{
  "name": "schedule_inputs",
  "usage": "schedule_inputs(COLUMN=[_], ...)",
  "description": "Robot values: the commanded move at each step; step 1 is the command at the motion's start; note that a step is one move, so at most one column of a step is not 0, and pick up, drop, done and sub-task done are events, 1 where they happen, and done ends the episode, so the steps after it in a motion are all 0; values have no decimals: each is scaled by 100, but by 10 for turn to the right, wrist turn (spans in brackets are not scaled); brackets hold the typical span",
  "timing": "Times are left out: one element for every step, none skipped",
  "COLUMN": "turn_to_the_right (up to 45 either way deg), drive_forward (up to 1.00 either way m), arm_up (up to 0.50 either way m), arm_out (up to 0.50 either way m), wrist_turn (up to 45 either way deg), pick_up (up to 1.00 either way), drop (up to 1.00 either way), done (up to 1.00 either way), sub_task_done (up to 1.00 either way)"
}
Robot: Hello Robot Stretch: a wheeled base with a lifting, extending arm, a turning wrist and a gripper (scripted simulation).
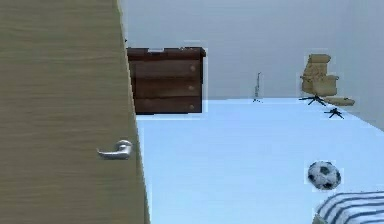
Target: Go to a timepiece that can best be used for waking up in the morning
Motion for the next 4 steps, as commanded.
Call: schedule_inputs(turn_to_the_right=[120, 0, -90, 0], drive_forward=[0, 45, 0, 65], arm_up=[0, 0, 0, 0], arm_out=[0, 0, 0, 0], wrist_turn=[0, 0, 0, 0], pick_up=[0, 0, 0, 0], drop=[0, 0, 0, 0], done=[0, 0, 0, 0], sub_task_done=[0, 0, 0, 0])
